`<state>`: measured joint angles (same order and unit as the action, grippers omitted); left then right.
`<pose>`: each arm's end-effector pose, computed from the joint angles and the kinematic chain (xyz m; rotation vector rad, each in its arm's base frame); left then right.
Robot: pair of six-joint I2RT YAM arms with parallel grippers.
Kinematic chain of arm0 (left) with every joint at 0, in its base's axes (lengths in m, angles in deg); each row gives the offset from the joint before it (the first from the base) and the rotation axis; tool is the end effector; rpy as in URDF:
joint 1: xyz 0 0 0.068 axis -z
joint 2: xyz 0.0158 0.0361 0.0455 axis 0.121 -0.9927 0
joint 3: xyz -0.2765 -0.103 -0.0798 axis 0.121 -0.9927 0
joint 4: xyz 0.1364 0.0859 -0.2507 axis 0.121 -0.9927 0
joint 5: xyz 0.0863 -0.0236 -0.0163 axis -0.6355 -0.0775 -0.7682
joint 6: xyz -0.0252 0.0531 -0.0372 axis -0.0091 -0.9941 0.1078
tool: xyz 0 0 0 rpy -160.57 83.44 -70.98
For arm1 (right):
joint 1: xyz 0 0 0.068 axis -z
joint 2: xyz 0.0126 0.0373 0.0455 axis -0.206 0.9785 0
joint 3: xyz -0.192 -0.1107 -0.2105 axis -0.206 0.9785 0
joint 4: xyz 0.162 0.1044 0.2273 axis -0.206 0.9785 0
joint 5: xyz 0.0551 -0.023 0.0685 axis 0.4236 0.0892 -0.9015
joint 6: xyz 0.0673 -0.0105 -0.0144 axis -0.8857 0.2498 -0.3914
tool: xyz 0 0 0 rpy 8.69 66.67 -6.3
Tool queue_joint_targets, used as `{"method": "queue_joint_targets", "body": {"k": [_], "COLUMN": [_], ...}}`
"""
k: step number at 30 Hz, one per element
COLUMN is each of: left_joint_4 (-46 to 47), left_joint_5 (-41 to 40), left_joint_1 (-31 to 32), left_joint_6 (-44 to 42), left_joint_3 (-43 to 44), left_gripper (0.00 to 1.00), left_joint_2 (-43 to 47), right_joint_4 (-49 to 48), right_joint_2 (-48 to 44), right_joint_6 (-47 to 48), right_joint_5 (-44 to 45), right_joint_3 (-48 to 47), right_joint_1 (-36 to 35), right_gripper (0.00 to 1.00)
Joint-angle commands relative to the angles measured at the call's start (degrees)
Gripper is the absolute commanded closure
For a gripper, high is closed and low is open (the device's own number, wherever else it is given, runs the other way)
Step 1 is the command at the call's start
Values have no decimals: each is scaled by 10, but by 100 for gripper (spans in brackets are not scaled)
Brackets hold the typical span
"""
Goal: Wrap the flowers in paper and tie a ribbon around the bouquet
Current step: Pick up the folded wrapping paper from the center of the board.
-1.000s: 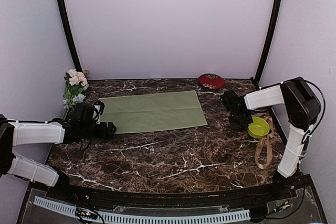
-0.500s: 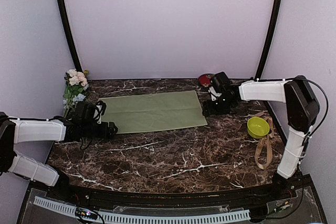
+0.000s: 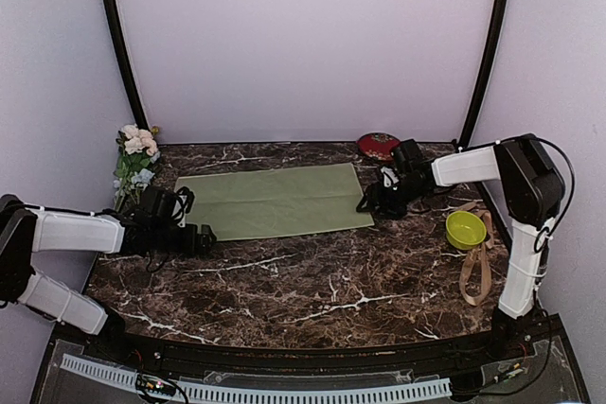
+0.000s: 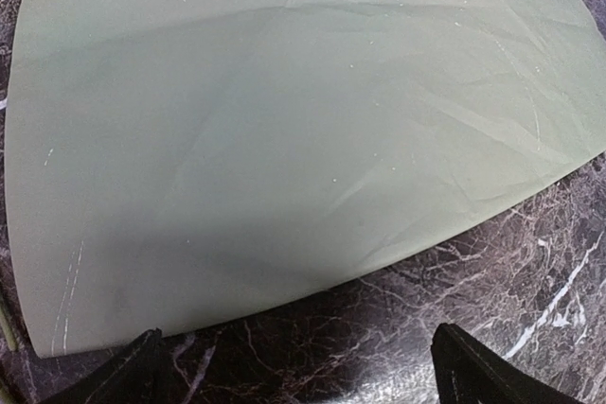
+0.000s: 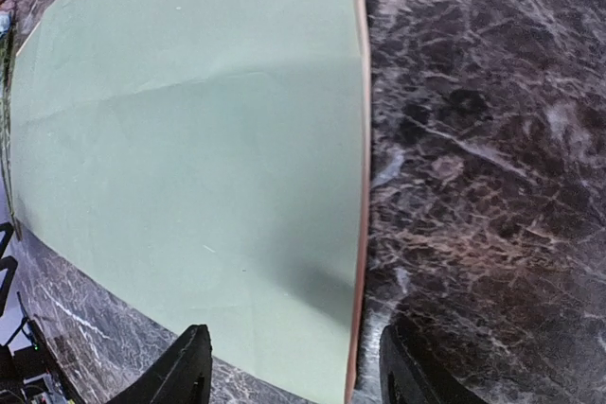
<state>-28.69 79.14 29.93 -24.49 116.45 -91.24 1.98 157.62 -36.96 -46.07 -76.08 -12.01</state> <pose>0.2585 -0.1083 0.1478 0.1101 2.3464 -0.3253 0.4064 0.2021 0.1362 -0.0199 2.6948 0.7878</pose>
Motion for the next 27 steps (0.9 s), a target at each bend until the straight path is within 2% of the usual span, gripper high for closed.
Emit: {"method": "queue_joint_targets", "body": {"k": [1,5,11,14,17,23,27], "left_joint_4": [2,9,22,24,24,26,26], "left_joint_5": [-3,-5,-9,-8,-8,-7,-5], "left_joint_1": [-2,-3,-3,-3,-3,-3,-2], "left_joint_6": [-10,-15,-17,-17,-17,-16,-14], "left_joint_3": [14,15,17,20,23,24,23], "left_gripper": [1,1,1,2,2,2,3], "left_joint_2": [-12,-32,-72,-89,-101,-118,-118], "right_joint_4": [-58,-105,-177,-218,-232,-230,-215], "right_joint_2": [19,21,7,6,4,22,31], "right_joint_6": [-42,-70,-114,-139,-147,-148,-142], "right_joint_5": [-70,-112,-162,-197,-214,-231,-208], "right_joint_3": [25,40,71,84,85,57,51], "right_joint_1": [-2,-3,-5,-9,-19,-49,-58], "right_gripper": [42,53,88,99,99,90,84]}}
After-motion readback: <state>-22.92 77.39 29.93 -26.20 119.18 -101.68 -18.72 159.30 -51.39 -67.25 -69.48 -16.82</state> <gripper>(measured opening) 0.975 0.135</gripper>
